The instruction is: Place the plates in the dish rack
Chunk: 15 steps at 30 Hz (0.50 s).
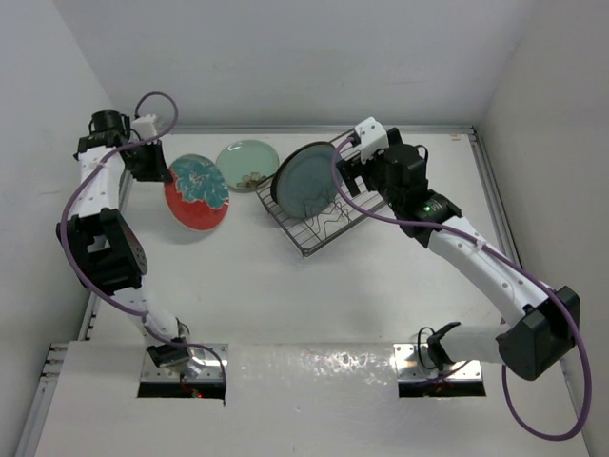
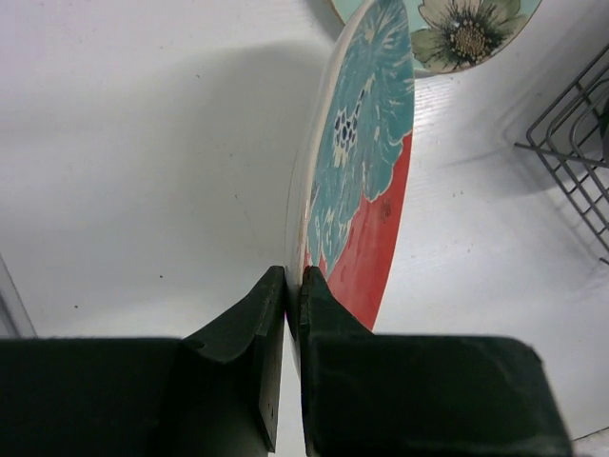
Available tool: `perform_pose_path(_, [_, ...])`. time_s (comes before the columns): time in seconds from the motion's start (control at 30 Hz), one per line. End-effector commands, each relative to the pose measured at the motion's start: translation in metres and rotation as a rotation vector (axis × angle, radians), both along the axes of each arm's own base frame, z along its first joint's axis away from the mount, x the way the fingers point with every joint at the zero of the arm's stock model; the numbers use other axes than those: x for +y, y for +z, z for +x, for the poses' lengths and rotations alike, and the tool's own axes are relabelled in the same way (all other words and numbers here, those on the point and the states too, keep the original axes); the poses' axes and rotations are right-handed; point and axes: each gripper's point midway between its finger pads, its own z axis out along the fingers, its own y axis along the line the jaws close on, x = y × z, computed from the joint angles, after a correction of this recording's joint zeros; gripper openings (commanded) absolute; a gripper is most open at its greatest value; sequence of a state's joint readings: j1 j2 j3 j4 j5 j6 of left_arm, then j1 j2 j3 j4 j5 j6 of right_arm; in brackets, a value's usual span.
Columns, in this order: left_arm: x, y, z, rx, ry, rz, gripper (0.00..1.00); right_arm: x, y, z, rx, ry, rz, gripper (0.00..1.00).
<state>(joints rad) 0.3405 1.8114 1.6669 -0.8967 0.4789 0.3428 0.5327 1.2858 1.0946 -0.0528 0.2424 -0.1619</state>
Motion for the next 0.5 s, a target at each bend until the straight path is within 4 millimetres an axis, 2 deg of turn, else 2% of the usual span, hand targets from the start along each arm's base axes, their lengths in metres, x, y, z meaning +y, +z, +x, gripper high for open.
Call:
perform_pose_path(0.0, [-0.015,0.061,0.012,-0.160,-0.038,0.120,0.00,0.005,0.028,0.006,-0.086,0.009,0.025,0.95])
perform_pose_path(0.03, [-0.017,0.079,0.016,-0.205,-0.036,0.151,0.00,0.006,0.029,0.007,-0.091,0.011,0.026,0.95])
perform_pose_path(0.07, [-0.025,0.090,0.020,-0.232,-0.052,0.170,0.00,0.006,0.029,0.007,-0.092,0.013,0.026,0.95])
perform_pose_path(0.1, [-0.024,0.099,0.023,-0.250,-0.036,0.202,0.00,0.007,0.029,0.008,-0.092,0.016,0.023,0.95])
perform_pose_path(0.13, [-0.026,0.122,0.029,-0.302,-0.030,0.223,0.00,0.006,0.029,0.008,-0.093,0.015,0.023,0.95])
perform_pose_path(0.2, [-0.032,0.143,0.036,-0.346,-0.007,0.255,0.00,0.008,0.030,0.008,-0.093,0.017,0.027,0.95])
perform_pose_path(0.23, [-0.032,0.168,0.040,-0.402,0.013,0.275,0.00,0.009,0.030,0.008,-0.093,0.020,0.031,0.96])
perform_pose_path(0.3, [-0.036,0.192,0.046,-0.459,0.047,0.324,0.00,0.009,0.031,0.008,-0.093,0.021,0.041,0.96])
perform_pose_path(0.33, [-0.039,0.213,0.049,-0.512,0.055,0.340,0.00,0.010,0.030,0.008,-0.093,0.024,0.043,0.96])
perform_pose_path(0.4, [-0.051,0.236,0.054,-0.578,0.064,0.354,0.00,0.010,0.029,0.007,-0.091,0.025,0.046,0.96])
perform_pose_path(0.43, [-0.058,0.255,0.054,-0.630,0.065,0.357,0.00,0.009,0.030,0.008,-0.093,0.021,0.048,0.96])
perform_pose_path(0.47, [-0.069,0.265,0.054,-0.665,0.055,0.352,0.00,0.010,0.030,0.007,-0.092,0.022,0.050,0.96])
